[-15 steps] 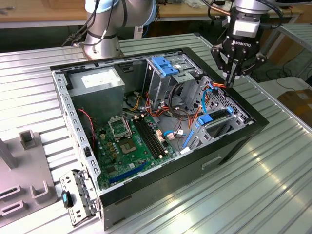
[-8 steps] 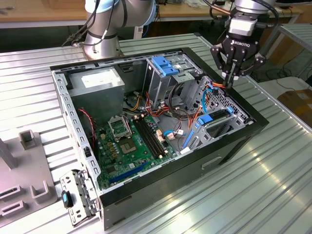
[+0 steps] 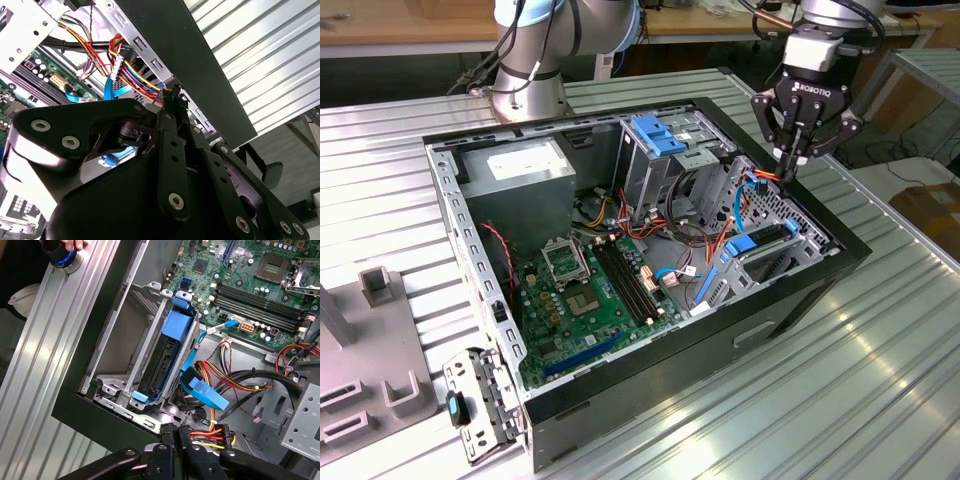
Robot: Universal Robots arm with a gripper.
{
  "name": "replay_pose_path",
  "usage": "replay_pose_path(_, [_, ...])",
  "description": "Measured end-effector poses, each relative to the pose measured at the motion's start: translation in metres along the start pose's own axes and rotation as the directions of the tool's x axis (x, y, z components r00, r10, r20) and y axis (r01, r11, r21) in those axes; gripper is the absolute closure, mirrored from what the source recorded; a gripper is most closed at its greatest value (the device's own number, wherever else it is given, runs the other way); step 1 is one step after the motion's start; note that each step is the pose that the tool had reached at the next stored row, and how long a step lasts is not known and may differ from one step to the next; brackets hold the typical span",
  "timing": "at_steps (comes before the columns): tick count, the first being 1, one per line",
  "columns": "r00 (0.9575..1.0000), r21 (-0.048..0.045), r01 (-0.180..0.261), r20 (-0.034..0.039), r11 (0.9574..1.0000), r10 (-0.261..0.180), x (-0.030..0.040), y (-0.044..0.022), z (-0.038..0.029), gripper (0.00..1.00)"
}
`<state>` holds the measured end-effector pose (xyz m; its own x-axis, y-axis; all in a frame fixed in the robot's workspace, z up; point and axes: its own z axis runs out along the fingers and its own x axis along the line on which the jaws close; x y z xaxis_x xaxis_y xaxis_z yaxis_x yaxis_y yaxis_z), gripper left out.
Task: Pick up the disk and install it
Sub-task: 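Insert the first disk wire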
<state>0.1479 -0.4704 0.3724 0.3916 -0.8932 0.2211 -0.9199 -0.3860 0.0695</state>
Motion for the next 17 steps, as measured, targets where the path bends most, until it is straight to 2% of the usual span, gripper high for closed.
replay_pose_path(9, [1.0000,-0.0001,0.000,0.0001,1.0000,0.000,0.0002,0.0002,0.0001,0.84])
replay_pose_path(17, [1.0000,-0.0001,0.000,0.0001,1.0000,0.000,0.0049,0.0022,0.0013,0.84])
